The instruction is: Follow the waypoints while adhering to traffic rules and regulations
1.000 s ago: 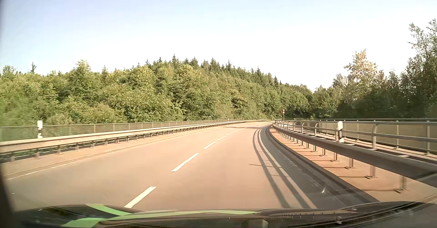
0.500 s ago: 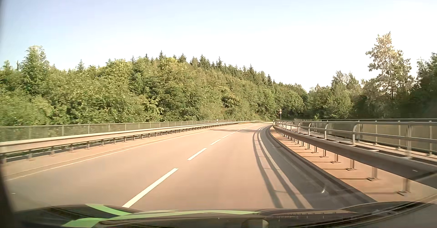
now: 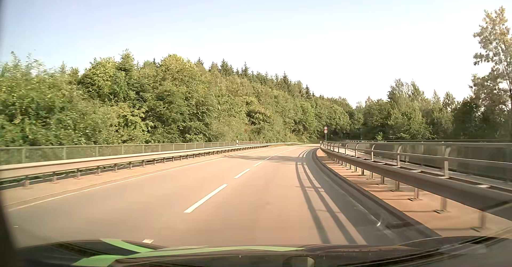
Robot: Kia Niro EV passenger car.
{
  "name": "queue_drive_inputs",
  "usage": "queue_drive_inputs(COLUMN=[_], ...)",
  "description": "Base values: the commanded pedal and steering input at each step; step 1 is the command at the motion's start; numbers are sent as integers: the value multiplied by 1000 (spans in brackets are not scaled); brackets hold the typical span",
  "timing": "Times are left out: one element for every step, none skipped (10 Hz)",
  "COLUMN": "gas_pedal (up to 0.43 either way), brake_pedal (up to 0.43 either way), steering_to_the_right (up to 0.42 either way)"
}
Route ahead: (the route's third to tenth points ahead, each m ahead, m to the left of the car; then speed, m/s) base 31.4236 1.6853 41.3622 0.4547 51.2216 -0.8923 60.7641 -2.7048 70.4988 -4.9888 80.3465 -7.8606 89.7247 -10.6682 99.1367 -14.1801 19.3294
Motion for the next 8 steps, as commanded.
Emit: queue_drive_inputs(gas_pedal=[197,197,197,197,189,189,189,157], brake_pedal=[0,0,0,0,0,0,0,0], steering_to_the_right=[19,19,18,18,19,18,18,18])
